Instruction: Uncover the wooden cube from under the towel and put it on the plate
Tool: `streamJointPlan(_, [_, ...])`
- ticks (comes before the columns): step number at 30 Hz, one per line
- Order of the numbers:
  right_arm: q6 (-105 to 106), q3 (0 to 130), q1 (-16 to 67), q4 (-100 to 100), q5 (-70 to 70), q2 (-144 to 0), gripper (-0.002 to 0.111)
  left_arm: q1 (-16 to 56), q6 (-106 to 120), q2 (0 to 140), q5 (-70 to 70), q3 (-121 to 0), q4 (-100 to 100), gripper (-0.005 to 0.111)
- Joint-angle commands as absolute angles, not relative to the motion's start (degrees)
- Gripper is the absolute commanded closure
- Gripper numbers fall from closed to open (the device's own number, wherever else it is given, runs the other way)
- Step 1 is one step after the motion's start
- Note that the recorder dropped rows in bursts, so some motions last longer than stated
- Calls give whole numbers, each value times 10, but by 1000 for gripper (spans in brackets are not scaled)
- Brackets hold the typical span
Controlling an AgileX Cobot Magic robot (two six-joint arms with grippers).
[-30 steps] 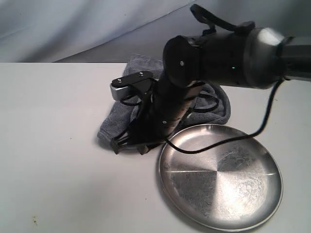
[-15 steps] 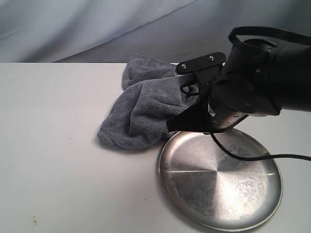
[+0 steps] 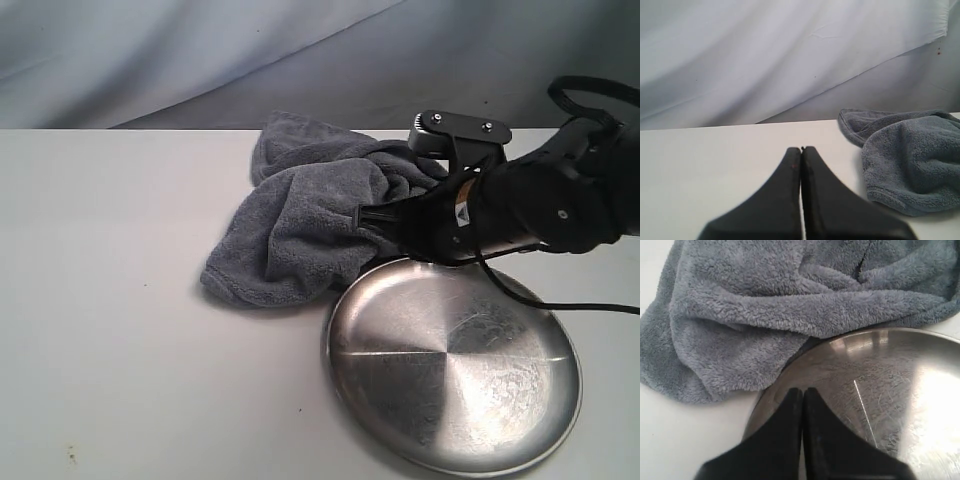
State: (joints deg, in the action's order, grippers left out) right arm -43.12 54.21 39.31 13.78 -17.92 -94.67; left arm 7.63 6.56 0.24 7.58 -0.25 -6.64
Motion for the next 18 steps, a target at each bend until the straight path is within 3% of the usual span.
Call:
streamJointPlan(1, [-368,541,361,116,-140,-942,108,79,64,0,76,0,-67,107])
streamJointPlan(5, [-358,541,346,114,-98,-943,104,79,64,0,76,0,-67,107])
streamJointPlan(9, [-358,549,337,113,-73,-944,78,79,64,0,76,0,-67,107])
streamJointPlan(13, [-311,654,337,95,-204,-994,55,79,64,0,76,0,-67,107])
streamJointPlan(18, [-196,814,338,-32,-361,-1090,43,79,64,0,76,0,-67,107])
